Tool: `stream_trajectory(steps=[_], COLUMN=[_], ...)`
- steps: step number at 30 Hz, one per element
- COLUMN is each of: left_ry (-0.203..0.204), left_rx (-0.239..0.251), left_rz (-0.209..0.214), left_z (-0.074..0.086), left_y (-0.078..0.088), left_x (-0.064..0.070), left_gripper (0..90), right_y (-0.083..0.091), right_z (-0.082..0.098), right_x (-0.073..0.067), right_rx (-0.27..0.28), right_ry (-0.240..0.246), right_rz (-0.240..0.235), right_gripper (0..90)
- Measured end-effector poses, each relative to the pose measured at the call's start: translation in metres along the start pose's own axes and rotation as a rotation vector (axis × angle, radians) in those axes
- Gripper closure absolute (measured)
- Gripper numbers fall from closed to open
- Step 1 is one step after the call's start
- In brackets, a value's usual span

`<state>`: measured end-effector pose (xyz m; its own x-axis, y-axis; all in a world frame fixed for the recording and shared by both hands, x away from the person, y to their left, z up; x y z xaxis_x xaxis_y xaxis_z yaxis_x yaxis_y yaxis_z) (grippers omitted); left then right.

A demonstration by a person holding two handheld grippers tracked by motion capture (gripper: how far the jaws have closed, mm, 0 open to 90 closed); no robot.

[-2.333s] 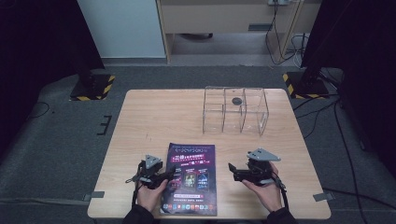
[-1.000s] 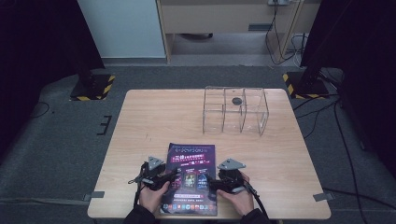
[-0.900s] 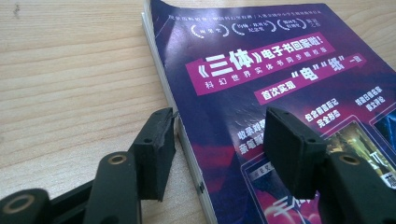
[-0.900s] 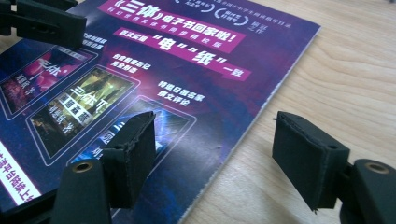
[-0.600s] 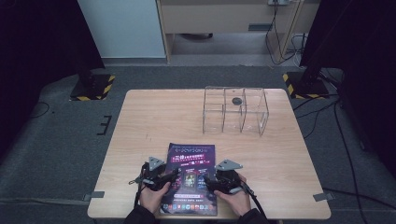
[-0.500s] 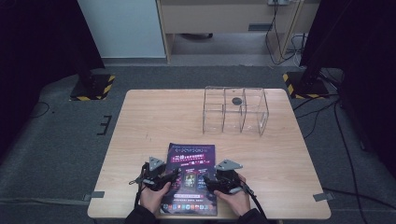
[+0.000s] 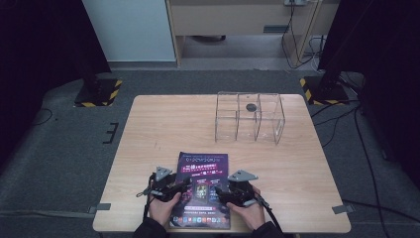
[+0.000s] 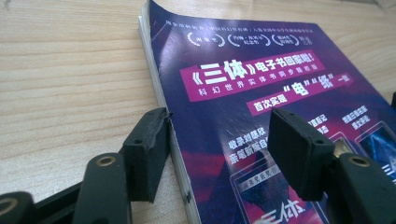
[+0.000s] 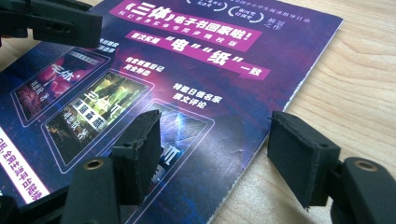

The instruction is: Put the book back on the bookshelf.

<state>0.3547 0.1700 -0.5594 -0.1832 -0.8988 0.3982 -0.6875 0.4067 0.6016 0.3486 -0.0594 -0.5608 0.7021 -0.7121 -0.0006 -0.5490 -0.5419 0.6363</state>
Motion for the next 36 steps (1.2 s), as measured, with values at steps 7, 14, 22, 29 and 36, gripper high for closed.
stream_trajectory(steps=[7, 14, 22, 29, 36], left_ry=[0.064, 0.086, 0.062, -0.004, -0.047], left_rx=[0.041, 0.079, 0.045, 0.004, -0.026], left_rz=[0.029, 0.167, 0.218, 0.275, 0.199], left_z=[-0.002, -0.004, -0.002, 0.002, 0.001], left_y=[0.006, 0.017, 0.017, 0.016, 0.012], left_x=[-0.001, 0.006, 0.009, 0.019, 0.023], left_gripper=[43.9, 44.8, 41.9, 42.2, 45.9], right_y=[0.000, 0.000, 0.000, 0.000, 0.000], right_z=[0.000, 0.000, 0.001, 0.001, 0.001], right_x=[0.000, 0.000, 0.001, 0.003, 0.003], right_rx=[0.005, 0.009, 0.006, 0.006, 0.008], right_ry=[0.006, 0.005, 0.003, 0.001, 0.002], right_rz=[-0.004, -0.001, -0.002, -0.003, 0.000], right_gripper=[34.5, 34.4, 34.4, 34.3, 34.4])
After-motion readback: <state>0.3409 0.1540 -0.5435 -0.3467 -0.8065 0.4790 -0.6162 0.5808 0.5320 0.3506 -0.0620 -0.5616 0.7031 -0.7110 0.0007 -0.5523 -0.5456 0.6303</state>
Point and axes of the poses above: each handheld gripper's, and its own axes: y roughly backward along the jaws, z roughly out of its underside, x roughly to its right, the point moved 4 cm from there along -y, roughly forward along the jaws, and after that the axes turned 11 degrees about y, right-handed, at the moved point
